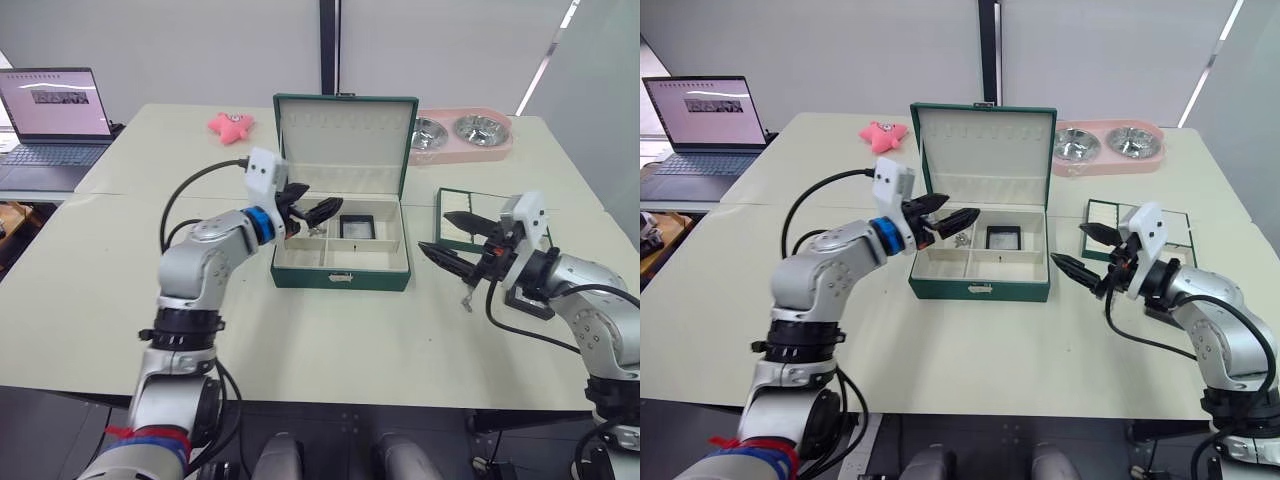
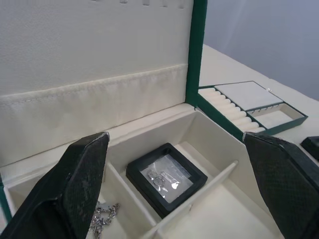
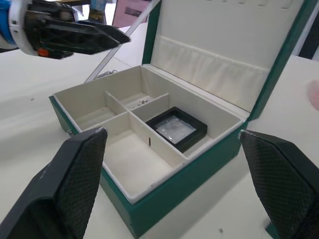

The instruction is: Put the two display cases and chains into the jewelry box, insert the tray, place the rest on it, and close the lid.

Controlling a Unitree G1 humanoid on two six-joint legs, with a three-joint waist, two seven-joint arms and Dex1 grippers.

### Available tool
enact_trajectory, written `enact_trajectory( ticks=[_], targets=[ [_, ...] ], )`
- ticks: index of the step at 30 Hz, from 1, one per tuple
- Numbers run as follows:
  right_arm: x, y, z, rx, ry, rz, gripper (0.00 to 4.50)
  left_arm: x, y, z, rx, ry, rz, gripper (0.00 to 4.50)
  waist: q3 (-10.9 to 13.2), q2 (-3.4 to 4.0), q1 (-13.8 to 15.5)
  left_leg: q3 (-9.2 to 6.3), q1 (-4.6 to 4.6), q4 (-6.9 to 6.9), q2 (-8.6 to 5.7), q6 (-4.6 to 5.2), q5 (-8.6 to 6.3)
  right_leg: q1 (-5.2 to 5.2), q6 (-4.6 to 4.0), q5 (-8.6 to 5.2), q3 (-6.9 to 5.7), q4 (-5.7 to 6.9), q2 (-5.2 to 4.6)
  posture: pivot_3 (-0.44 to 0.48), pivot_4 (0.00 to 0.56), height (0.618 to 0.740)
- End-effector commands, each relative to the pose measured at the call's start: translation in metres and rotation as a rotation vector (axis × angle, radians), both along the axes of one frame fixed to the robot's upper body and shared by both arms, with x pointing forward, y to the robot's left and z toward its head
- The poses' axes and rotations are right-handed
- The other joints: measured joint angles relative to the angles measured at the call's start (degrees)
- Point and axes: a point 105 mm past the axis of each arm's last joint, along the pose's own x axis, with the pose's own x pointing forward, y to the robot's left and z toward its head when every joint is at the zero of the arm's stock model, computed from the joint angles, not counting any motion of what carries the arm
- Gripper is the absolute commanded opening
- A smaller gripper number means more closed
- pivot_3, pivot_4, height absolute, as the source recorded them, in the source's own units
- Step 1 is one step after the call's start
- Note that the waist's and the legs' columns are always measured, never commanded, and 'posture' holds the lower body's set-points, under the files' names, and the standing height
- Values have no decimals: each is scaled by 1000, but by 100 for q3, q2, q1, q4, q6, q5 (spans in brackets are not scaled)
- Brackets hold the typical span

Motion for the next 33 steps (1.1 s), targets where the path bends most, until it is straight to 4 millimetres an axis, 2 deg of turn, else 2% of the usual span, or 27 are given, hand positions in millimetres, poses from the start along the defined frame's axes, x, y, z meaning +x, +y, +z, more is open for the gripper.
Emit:
enact_trajectory(
  ticks=[1, 4, 8, 13, 20, 26, 33],
  targets=[
    [-9, -26, 7, -5, -39, -48, 4500, -26, 23, 13, -3, -42, -52, 4463, 0, 0, -3, 0, 2, 0, 1, 0, 0, 2, 0, 0, 0, 0, 0, 0, 150, 740],
    [-16, -54, -5, -30, -6, -121, 4500, -40, 53, 9, 15, -13, 4, 4463, 1, 1, 8, -1, 4, 2, 1, 7, -4, 4, 0, 0, 1, 1, 0, 0, 150, 740],
    [-26, -94, -20, -18, 29, -245, 4500, -53, 106, 0, 31, 32, 167, 4463, 1, 1, 6, -4, 14, 1, 1, 23, -13, 15, 0, 0, 0, 1, 1, 0, 150, 740],
    [-35, -125, -37, -8, 41, -374, 4500, -61, 159, -18, 56, 65, 365, 4463, 1, 3, 3, 2, 19, 0, 1, 23, -13, 16, 0, 0, 4, 2, 1, 0, 150, 740],
    [-41, -170, -57, 30, -6, -629, 4500, -76, 246, -50, 112, 63, 805, 4463, 1, 3, -4, 3, 22, -2, 3, 24, -13, 16, 0, -1, 6, 0, 1, 0, 150, 740],
    [-44, -192, -70, 32, -36, -759, 4500, -81, 281, -67, 129, 31, 1079, 4463, 0, 4, 3, 7, 23, -2, 1, 24, -13, 18, 0, 0, 7, 1, -3, 0, 150, 740],
    [-50, -213, -85, 39, -62, -911, 4500, -80, 294, -74, 92, 0, 1225, 4463, 0, 4, 3, 7, 22, -2, 2, 23, -13, 17, 0, 0, 7, 3, -3, 0, 150, 740]
  ],
)
